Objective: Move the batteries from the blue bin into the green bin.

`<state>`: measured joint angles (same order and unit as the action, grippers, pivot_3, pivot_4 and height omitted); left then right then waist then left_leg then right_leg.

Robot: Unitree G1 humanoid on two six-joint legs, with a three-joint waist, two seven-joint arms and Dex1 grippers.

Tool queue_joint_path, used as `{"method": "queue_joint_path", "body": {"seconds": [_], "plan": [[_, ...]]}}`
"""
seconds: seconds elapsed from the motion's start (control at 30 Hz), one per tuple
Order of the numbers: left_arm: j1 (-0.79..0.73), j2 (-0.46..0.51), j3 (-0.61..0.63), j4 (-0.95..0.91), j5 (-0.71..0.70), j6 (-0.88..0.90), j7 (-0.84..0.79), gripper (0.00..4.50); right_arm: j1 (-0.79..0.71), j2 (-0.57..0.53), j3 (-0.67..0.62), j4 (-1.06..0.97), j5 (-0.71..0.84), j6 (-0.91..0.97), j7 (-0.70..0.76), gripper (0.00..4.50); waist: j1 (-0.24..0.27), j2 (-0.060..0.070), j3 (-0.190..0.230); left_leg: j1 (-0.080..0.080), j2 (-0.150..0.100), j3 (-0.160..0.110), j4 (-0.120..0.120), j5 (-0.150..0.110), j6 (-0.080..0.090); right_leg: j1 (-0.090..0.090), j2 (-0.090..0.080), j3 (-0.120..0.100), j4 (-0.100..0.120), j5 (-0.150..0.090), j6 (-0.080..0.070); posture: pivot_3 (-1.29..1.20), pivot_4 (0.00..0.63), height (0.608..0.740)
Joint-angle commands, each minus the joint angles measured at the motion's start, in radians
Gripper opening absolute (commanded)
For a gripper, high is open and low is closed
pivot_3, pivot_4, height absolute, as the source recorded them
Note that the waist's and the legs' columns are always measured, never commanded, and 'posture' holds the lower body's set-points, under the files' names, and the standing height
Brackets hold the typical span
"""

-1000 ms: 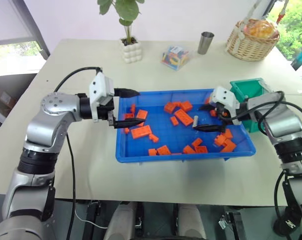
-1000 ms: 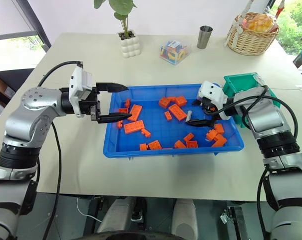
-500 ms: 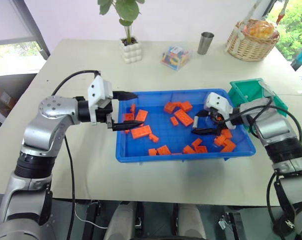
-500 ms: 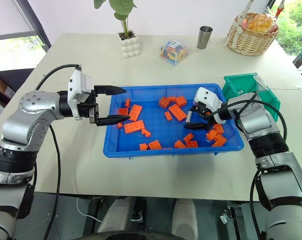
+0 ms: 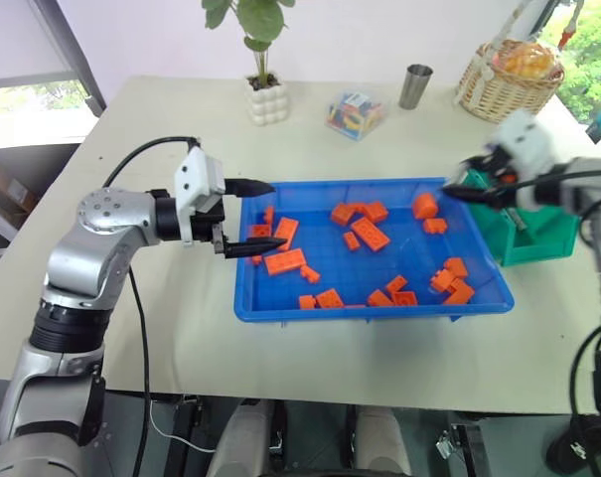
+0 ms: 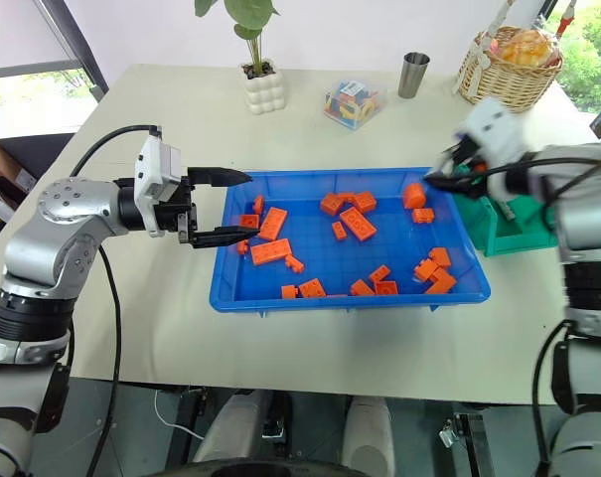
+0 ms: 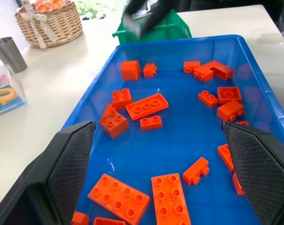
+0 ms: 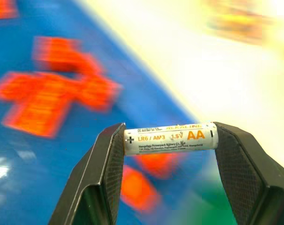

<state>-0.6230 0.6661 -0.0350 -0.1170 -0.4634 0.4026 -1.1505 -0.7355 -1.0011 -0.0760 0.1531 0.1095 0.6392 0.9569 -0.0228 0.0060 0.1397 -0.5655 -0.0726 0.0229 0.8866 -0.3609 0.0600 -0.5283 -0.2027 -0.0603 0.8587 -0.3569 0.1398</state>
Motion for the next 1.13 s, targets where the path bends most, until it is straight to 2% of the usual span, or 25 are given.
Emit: {"method": "queue_joint_path", "body": {"seconds": [0.03,0.2,0.27,0.37,0.5,0.6,0.73,0.87,1.0,1.13], "plan": [[-0.009,-0.006,0.012,0.001,-0.003,-0.026,0.000,4.50,0.042,-0.050,-0.070,0.022,-0.023,0.011,-0.065,2.23,0.002,0.000,0.000,0.000,0.000,0.000,0.000,0.000,0.000,0.000,0.000,0.000,0.000,0.000,0.000,0.00,0.150,0.644],[-0.023,-0.018,0.003,0.023,0.003,-0.038,-0.011,4.50,0.095,-0.057,-0.096,0.035,-0.011,0.030,-0.100,2.23,0.002,0.000,0.000,0.000,0.000,0.002,0.000,0.000,0.000,0.000,-0.001,0.000,0.000,0.000,0.000,0.00,0.150,0.644],[-0.029,-0.017,0.005,0.034,0.002,-0.040,-0.019,4.50,0.095,-0.048,-0.099,0.038,-0.016,0.042,-0.134,3.27,0.002,0.000,0.000,0.000,0.000,0.003,0.000,0.000,0.000,-0.001,-0.001,0.000,0.000,0.000,0.000,0.00,0.150,0.644],[-0.030,-0.006,0.012,0.049,0.004,-0.043,-0.031,4.50,0.101,-0.059,-0.092,0.042,-0.031,0.014,-0.161,4.44,0.002,0.000,0.000,0.000,0.000,0.002,0.000,0.000,0.000,-0.001,-0.001,0.000,0.000,0.000,0.000,0.00,0.150,0.644],[-0.024,0.012,0.055,0.054,-0.023,-0.014,-0.019,4.50,0.129,-0.083,-0.159,0.006,0.030,0.009,-0.116,4.44,0.005,0.000,0.000,-0.001,0.000,0.002,0.000,0.000,0.000,-0.001,-0.001,0.000,0.000,0.000,0.000,0.00,0.150,0.644],[-0.020,0.034,0.104,0.054,-0.048,0.024,0.006,4.50,0.191,-0.123,-0.253,-0.035,0.109,0.015,-0.025,4.44,0.010,0.000,0.000,-0.001,0.000,0.002,0.000,0.000,0.001,0.000,0.000,0.000,0.000,0.000,0.000,0.00,0.150,0.644],[0.020,0.108,0.187,0.040,-0.099,0.092,-0.002,4.50,0.388,-0.162,-0.451,-0.169,0.266,0.031,0.200,4.44,0.006,0.000,0.000,-0.001,0.001,0.002,0.000,-0.001,0.001,0.000,0.001,0.000,0.000,0.000,0.000,0.00,0.150,0.644],[0.089,0.192,0.256,0.018,-0.143,0.135,-0.033,4.50,0.601,-0.164,-0.592,-0.194,0.282,-0.054,0.329,4.44,0.005,0.000,0.000,-0.001,0.001,0.002,0.001,-0.001,0.002,0.000,0.001,0.000,0.000,0.000,0.000,0.00,0.150,0.644],[0.157,0.242,0.300,0.005,-0.168,0.146,-0.055,4.50,0.693,-0.138,-0.649,-0.155,0.301,-0.125,0.376,4.44,0.008,0.000,0.000,-0.001,0.001,0.002,0.003,-0.001,0.002,0.000,-0.001,0.001,0.000,-0.001,-0.002,0.00,0.150,0.644],[0.205,0.253,0.312,-0.002,-0.159,0.117,-0.046,4.50,0.712,-0.118,-0.617,-0.112,0.290,-0.197,0.365,4.44,0.009,0.000,0.000,-0.001,0.001,0.001,0.005,-0.001,0.002,-0.001,-0.002,0.001,0.000,-0.005,-0.005,0.00,0.150,0.644]]}}
